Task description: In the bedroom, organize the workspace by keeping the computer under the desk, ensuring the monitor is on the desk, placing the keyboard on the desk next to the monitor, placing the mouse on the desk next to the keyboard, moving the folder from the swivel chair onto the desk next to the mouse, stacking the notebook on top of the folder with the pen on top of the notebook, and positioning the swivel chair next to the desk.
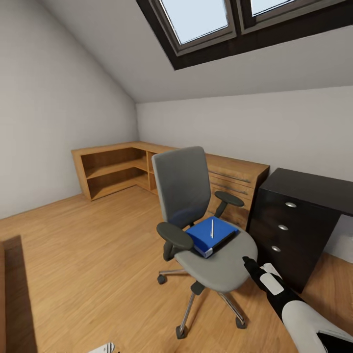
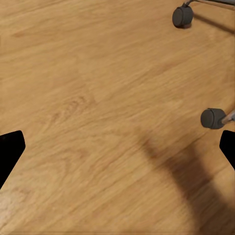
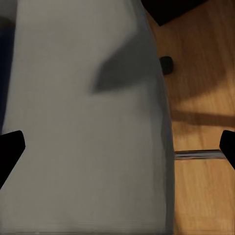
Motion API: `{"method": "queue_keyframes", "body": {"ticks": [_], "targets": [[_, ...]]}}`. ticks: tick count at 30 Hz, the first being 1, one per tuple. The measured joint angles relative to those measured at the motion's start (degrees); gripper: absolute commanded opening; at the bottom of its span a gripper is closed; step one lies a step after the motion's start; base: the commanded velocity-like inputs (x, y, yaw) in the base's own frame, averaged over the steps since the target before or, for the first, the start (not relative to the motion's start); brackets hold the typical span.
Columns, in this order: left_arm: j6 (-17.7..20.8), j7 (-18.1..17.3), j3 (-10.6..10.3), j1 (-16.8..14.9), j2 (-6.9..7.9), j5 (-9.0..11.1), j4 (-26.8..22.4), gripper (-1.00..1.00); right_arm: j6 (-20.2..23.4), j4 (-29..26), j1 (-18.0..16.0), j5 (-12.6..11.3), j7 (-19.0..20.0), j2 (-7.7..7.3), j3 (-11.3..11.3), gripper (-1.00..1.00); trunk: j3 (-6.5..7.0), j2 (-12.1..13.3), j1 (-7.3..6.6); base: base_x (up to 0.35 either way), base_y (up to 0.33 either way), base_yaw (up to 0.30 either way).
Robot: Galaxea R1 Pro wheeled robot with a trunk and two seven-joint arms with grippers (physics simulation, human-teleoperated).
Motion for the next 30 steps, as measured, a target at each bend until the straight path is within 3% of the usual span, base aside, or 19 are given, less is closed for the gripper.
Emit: {"method": "queue_keyframes", "body": {"ticks": [14, 19, 21, 30], "targets": [[-0.07, 0.00, 0.01, 0.00, 0.00, 0.00, -0.03, 1.00, -0.03, 0.09, 0.00, 0.00, 0.00, 0.24, 0.02, 1.00, 0.00, 0.00, 0.00, -0.002, 0.000, 0.016], [-0.05, 0.00, 0.01, 0.01, -0.04, 0.00, -0.04, 1.00, -0.04, 0.11, -0.01, 0.00, 0.01, 0.27, 0.06, 1.00, 0.00, 0.00, 0.00, 0.000, 0.000, 0.205], [-0.04, 0.01, 0.01, 0.02, -0.08, 0.01, -0.06, 1.00, -0.03, 0.12, -0.02, 1.05, -0.24, 0.13, -0.15, 1.00, -0.01, -0.01, -0.01, 0.009, 0.000, 0.255], [-1.94, 0.04, -0.01, 0.01, -0.16, 0.04, -0.08, 1.00, -0.04, 0.13, -0.01, 0.28, -0.09, 0.26, 0.06, 1.00, -0.01, -0.01, -0.04, 0.280, 0.000, 0.250]]}}
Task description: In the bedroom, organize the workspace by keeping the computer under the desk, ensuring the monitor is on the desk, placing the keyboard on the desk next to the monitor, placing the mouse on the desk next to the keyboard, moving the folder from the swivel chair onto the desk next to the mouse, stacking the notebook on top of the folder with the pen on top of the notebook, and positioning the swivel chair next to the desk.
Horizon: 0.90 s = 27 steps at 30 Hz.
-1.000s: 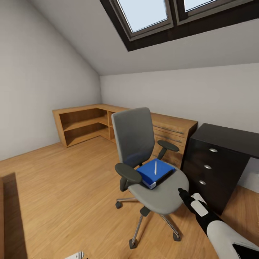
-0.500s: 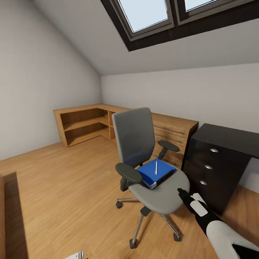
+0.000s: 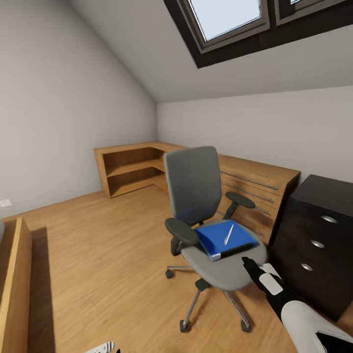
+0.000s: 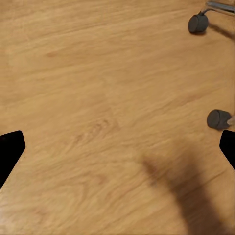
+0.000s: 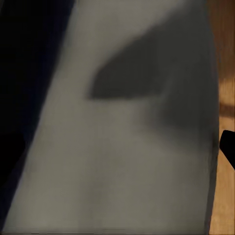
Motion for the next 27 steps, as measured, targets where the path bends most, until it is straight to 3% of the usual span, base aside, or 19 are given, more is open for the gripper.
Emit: {"method": "queue_keyframes", "body": {"ticks": [27], "targets": [[-0.69, 0.04, 0.00, 0.01, 0.00, -0.05, -0.03, 1.00, -0.02, 0.00, 0.01, 0.45, -0.02, -0.04, -0.10, 1.00, -0.06, 0.00, 0.00, 0.319, 0.000, 0.024]]}}
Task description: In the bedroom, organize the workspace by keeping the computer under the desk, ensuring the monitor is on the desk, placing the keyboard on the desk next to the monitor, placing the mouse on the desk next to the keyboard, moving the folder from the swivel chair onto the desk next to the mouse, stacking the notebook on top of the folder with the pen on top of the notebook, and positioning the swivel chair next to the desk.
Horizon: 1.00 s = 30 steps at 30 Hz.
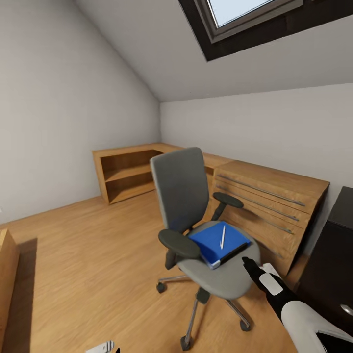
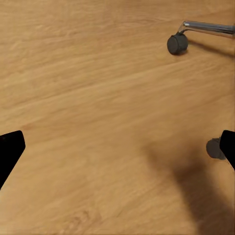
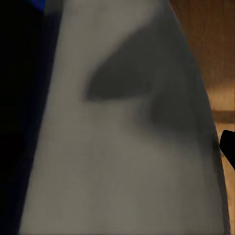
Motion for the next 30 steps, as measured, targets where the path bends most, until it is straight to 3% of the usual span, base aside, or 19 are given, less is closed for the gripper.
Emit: {"method": "queue_keyframes", "body": {"ticks": [4, 19, 24, 30], "targets": [[0.07, -0.02, -0.02, -0.01, 0.00, 0.08, 0.02, 1.00, 0.00, -0.05, -0.01, -0.74, 0.20, 0.00, 0.19, 1.00, 0.00, 0.01, 0.04, 0.012, 0.000, 0.000], [0.07, -0.03, -0.02, -0.01, 0.00, 0.08, 0.02, 1.00, -0.29, 0.04, -0.01, -0.75, 0.25, 0.09, 0.24, 1.00, 0.00, 0.01, 0.07, -0.317, 0.000, 0.000], [0.07, -0.02, -0.02, -0.02, 0.00, 0.08, 0.08, 1.00, -0.38, 0.17, 0.01, -0.49, 3.08, 2.94, 0.37, 1.00, 0.00, 0.01, 0.07, -0.332, 0.000, 0.000], [0.07, 0.00, -0.02, -0.01, 0.00, 0.15, 0.10, 1.00, -0.30, 0.39, 0.13, -0.32, 5.24, 4.18, 0.60, 1.00, 0.00, 0.01, 0.05, -0.170, 0.000, 0.000]]}}
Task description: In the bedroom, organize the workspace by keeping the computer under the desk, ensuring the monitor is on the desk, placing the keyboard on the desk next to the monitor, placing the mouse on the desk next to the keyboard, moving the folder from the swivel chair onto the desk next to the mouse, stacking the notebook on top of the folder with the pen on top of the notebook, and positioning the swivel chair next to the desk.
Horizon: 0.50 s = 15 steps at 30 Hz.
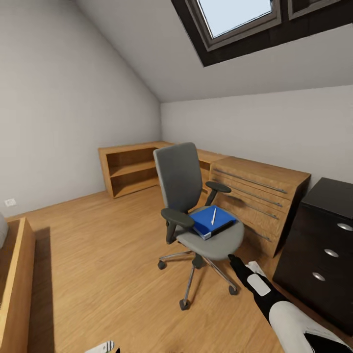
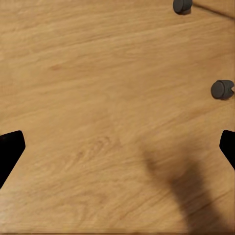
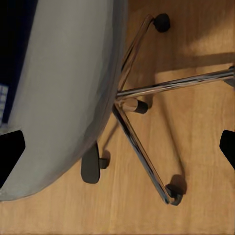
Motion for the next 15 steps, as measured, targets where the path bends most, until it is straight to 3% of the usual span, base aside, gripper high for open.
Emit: {"method": "queue_keyframes", "body": {"ticks": [6, 15], "targets": [[0.00, -0.02, 0.00, 0.00, 0.00, 0.02, 0.00, 1.00, 0.11, 0.12, 0.05, 0.29, 0.50, 1.94, 0.00, 1.00, 0.00, 0.00, -0.01, -0.031, 0.000, 0.000], [0.00, -0.02, 0.00, 0.00, 0.00, 0.03, 0.00, 1.00, 0.21, 0.27, 0.06, 2.09, 0.58, 3.38, 0.15, 1.00, 0.00, 0.00, -0.01, -0.003, 0.000, 0.000]]}}
